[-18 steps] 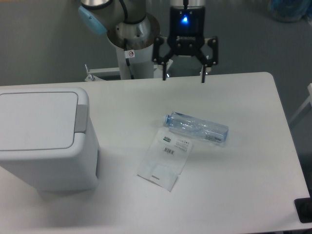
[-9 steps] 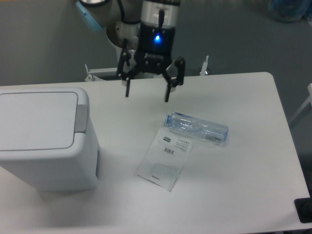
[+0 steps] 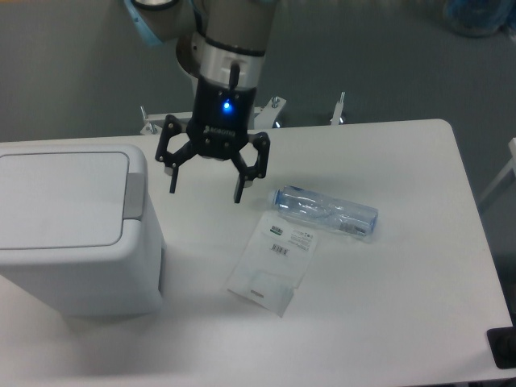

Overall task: Open the trash can
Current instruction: 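Move the open gripper across the table toward the white trash can lid, then lower the gripper fingers onto the edge of the trash can lid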

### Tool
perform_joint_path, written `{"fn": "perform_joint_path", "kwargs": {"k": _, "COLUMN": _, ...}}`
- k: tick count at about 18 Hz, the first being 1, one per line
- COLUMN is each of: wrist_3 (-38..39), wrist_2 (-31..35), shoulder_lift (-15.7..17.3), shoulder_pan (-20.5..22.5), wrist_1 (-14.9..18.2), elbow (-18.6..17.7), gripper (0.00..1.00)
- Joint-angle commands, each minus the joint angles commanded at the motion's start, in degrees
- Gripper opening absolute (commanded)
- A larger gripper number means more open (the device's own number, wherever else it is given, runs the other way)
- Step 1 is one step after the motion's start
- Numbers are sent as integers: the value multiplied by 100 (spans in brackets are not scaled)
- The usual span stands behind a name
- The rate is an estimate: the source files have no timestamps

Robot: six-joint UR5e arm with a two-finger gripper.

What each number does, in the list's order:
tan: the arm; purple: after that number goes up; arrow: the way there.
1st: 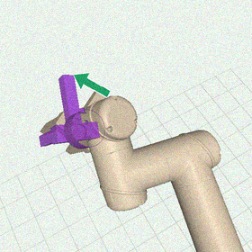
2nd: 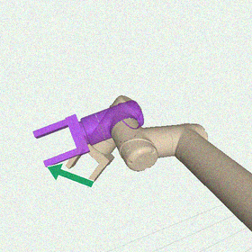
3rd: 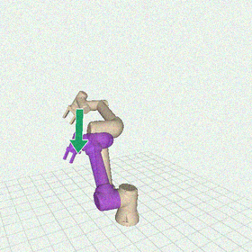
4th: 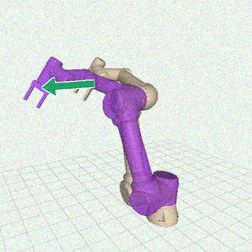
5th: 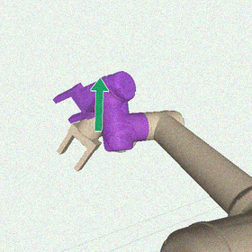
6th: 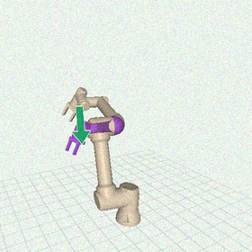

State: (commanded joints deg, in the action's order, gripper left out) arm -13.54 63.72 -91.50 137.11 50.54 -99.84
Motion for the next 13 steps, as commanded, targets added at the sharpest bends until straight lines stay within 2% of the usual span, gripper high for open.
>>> {"fn": "perform_joint_path", "kwargs": {"k": 13, "wrist_3": 88, "wrist_2": -9, "shoulder_lift": 0, "shoulder_pan": -255, "wrist_1": 0, "elbow": -35, "gripper": 100}}
